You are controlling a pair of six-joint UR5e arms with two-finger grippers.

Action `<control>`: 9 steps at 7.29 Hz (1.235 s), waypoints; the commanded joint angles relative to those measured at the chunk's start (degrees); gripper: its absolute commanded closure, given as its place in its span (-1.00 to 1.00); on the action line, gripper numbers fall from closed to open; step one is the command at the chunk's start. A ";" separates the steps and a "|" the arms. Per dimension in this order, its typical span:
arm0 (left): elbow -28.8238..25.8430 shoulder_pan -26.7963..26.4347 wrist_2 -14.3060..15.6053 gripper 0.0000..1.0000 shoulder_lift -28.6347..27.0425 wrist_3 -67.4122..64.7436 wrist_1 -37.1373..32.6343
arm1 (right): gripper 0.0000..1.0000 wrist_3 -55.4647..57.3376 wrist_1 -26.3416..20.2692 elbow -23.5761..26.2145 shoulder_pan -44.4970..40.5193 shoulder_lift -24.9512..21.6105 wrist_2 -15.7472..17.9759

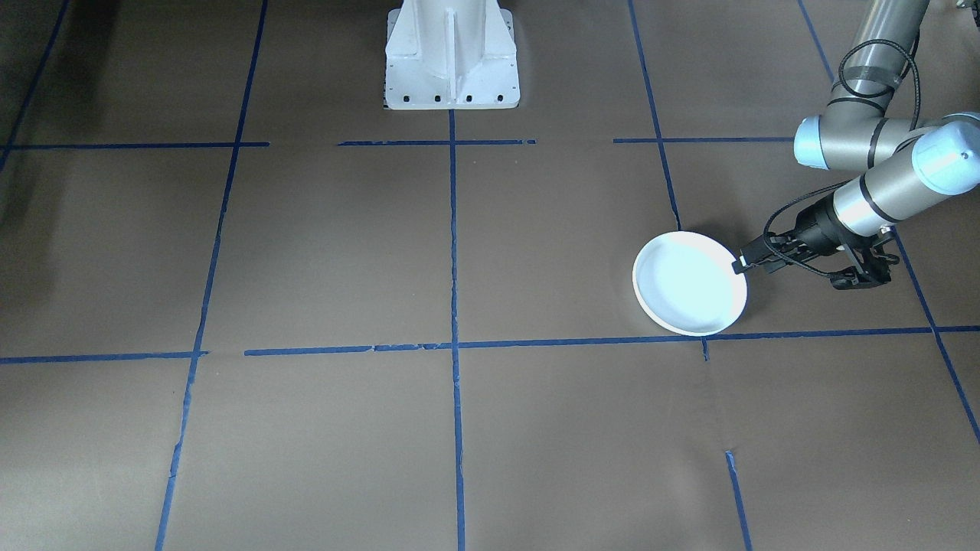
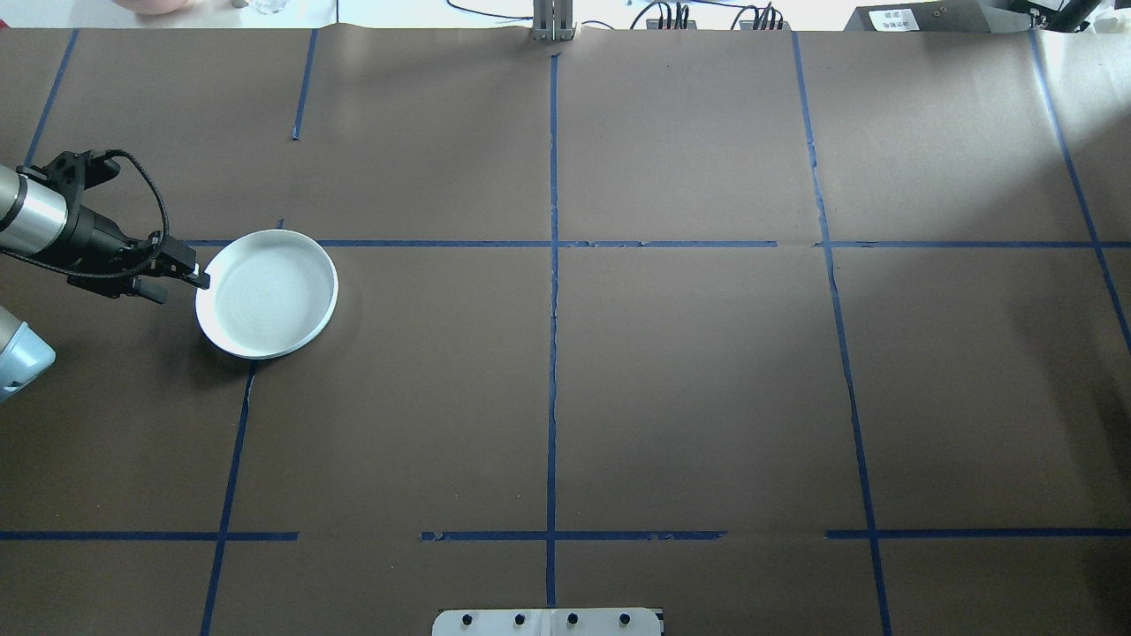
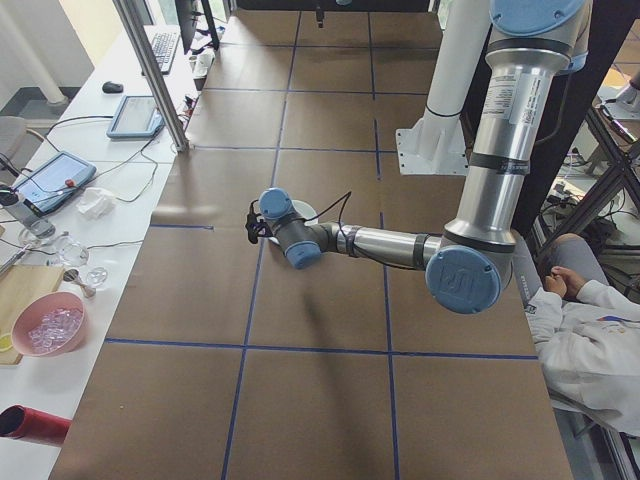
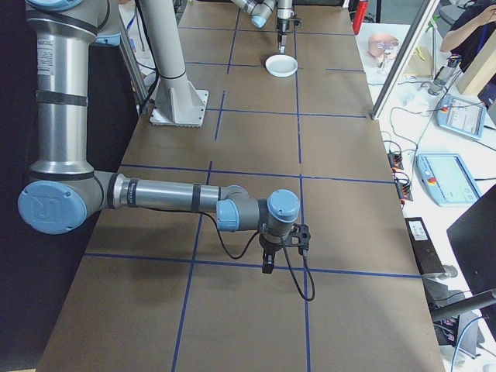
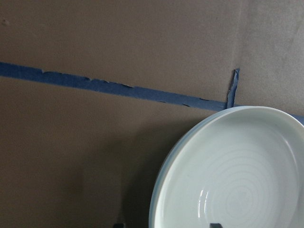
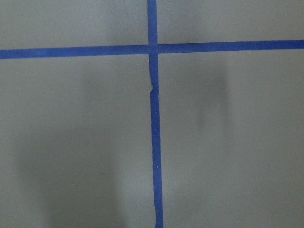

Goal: Stack plate in center

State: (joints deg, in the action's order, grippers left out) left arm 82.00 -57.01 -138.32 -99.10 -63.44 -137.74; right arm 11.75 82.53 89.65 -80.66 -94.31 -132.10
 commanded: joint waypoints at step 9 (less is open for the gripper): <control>0.00 -31.58 2.03 -0.99 3.03 71.43 43.09 | -1.00 0.02 0.00 0.00 0.07 0.00 0.00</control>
State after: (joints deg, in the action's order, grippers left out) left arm 82.03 -87.21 -134.77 -96.45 5.10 -97.18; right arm 11.78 82.53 89.65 -80.63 -94.31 -132.10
